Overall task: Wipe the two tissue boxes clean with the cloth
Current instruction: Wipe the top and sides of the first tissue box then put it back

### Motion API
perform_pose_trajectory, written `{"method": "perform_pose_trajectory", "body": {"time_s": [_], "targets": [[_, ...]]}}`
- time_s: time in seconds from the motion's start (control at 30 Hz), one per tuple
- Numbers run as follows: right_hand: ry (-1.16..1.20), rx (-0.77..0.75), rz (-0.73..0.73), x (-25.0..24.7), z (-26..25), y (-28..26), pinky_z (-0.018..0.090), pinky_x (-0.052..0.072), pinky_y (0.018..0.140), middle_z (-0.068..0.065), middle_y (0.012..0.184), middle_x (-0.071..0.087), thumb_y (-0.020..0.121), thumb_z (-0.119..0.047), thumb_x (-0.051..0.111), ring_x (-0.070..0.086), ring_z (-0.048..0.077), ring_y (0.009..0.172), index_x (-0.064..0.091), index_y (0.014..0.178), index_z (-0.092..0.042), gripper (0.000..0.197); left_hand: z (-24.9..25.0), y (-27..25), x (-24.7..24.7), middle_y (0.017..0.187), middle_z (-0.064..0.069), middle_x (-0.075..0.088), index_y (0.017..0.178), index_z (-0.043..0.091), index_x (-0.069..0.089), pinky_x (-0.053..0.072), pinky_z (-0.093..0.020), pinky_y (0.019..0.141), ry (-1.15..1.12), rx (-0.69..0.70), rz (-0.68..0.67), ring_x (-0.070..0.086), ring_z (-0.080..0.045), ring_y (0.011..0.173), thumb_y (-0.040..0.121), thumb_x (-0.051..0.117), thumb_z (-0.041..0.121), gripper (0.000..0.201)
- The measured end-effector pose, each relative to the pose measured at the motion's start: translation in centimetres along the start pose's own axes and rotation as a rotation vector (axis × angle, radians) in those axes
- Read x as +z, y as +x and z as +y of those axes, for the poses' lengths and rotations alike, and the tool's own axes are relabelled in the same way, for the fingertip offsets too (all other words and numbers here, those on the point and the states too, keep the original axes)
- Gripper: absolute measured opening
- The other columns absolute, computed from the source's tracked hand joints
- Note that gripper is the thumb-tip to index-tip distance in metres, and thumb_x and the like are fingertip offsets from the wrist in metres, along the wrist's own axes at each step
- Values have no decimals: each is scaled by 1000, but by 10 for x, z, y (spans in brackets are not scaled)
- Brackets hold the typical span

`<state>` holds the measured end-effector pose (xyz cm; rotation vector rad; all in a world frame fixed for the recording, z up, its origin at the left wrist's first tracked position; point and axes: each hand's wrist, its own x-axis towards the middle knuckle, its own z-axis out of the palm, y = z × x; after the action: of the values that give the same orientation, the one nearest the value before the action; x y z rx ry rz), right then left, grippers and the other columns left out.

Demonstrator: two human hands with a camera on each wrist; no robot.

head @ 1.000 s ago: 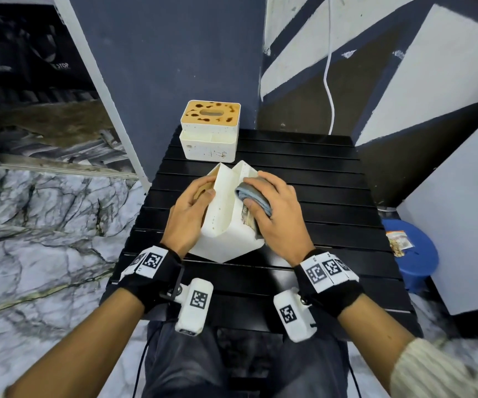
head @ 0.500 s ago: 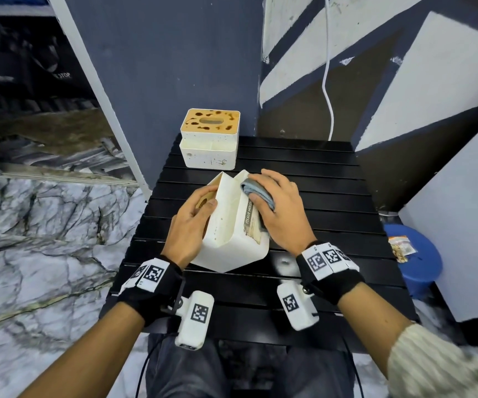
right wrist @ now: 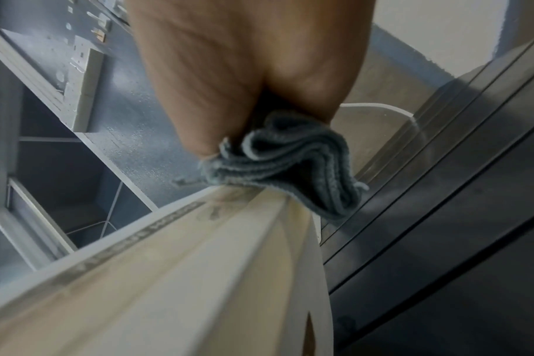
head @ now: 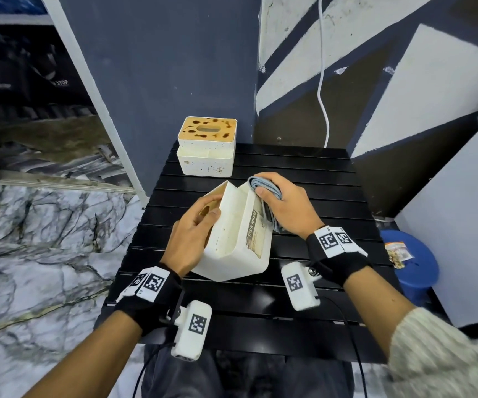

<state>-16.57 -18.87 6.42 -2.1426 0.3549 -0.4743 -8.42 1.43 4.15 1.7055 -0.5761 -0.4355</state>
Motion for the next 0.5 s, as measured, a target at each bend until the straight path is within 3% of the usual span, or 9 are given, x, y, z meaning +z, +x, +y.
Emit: {"method": "perform_pose_trajectory", "body": {"time_s": [0.1,0.2,0.33,0.4,0.5], "targets": [[3,52,-36,-4,-4,10,9,42,73,-8,111,60,95,-34,54,59,7,97,46,128,-25,34,1,-1,1,117,24,70,123,47,63,49,-30,97,31,11,-13,66,-3,108,101,53,29,31],[-28,130,-79,-10,-3,18,16,44,66,-5,101,64,94,-42,53,61,8,86,51,114,-22,28,3,-1,3,113,23,71,123,48,63,49,-25,89,68,14,-16,66,-1,101,102,53,28,31],[28,219,-136,-19,12,23,38,49,84,3,94,68,93,-46,53,63,16,86,62,99,-19,30,6,-1,7,101,18,69,123,48,63,44,-11,75,196,66,-60,64,2,86,103,51,34,28],[107,255,-167,-21,21,20,41,49,85,6,90,70,93,-46,54,62,15,81,66,94,-16,32,7,-1,9,100,15,71,125,47,63,43,-7,72,277,92,-78,63,0,87,103,51,38,27],[207,338,-189,-18,30,12,36,51,88,3,94,73,95,-40,54,67,17,88,71,96,-21,25,4,2,11,104,7,74,127,49,60,50,-22,83,393,152,-114,65,-8,96,104,47,42,28]]}}
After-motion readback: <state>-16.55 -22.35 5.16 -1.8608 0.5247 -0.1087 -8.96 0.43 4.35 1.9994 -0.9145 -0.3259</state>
